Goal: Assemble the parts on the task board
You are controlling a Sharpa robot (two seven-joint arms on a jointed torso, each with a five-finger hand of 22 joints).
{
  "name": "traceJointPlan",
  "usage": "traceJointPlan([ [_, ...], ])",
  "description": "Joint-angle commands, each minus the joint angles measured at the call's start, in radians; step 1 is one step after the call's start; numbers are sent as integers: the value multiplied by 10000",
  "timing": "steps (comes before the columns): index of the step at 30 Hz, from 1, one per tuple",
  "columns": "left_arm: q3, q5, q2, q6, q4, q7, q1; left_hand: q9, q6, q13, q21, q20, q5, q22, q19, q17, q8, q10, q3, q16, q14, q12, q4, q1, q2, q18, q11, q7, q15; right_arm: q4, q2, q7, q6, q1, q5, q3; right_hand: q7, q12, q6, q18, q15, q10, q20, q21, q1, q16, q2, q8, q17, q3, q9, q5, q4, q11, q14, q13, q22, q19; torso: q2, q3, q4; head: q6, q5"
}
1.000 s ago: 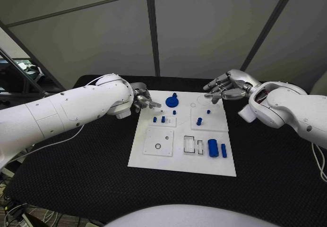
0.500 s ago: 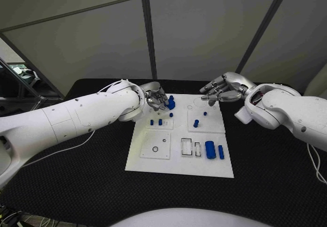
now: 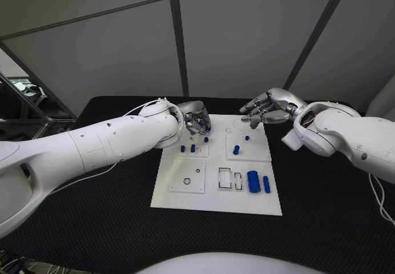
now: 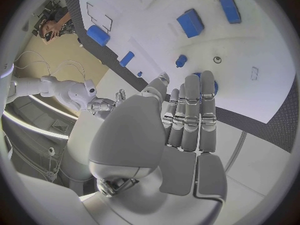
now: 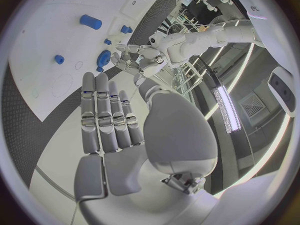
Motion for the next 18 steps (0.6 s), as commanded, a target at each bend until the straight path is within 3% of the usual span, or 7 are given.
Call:
traceJointPlan([
  [1,-2,-877,84,591,-97,-32,11,-182,153,-272,378,-66,-37,277,305,1144,91,71,14,1520,756,111,-60,-100,-24,98,-67,-15,-74,4,15,95,12,20,-5,7,42,-64,39,109,0,68,9,-68,-68,-41,23,-8,-13,-32,6,48,2,-16,77,-16,-9,53,-2,2,-8,-17,-12],
  [4,-7,-1055,161,916,-170,-159,8,-409,275,-610,950,-129,-14,758,549,2315,103,132,70,3012,1328,220,-101,-150,0,74,-105,-30,-111,1,22,94,12,19,-5,7,42,-64,39,109,0,68,9,-68,-68,-41,23,-8,-13,-32,6,48,2,-16,77,-16,-9,53,-2,8,9,-22,-20],
  [7,-11,-1170,215,1207,-215,-277,3,-634,375,-955,2290,-168,-13,1973,1092,3011,116,160,125,3942,1666,342,-138,-230,11,-117,-138,-29,-158,4,29,93,14,20,-5,7,42,-64,39,109,0,68,9,-68,-68,-41,23,-8,-13,-32,6,48,2,-16,77,-16,-9,53,-2,7,12,-36,-31],
  [13,-13,-1363,292,1522,-275,-432,-1,-844,451,-1308,3727,-227,40,3261,1773,3647,130,141,218,4750,2080,448,-201,-274,32,-341,-177,-71,-235,31,16,86,7,20,-5,7,42,-64,39,109,0,68,9,-68,-68,-41,23,-8,-13,-32,6,48,2,-16,77,-16,-9,53,-3,5,9,-62,-28],
  [18,-13,-1446,359,1673,-360,-522,-5,-926,491,-1452,4187,-257,47,3677,1989,3845,142,146,266,4998,2217,503,-232,-294,47,-414,-194,-83,-265,31,22,87,7,20,-5,8,42,-64,39,109,0,68,9,-68,-68,-41,23,-8,-13,-32,6,48,2,-16,77,-16,-9,53,0,13,6,-66,-37],
])
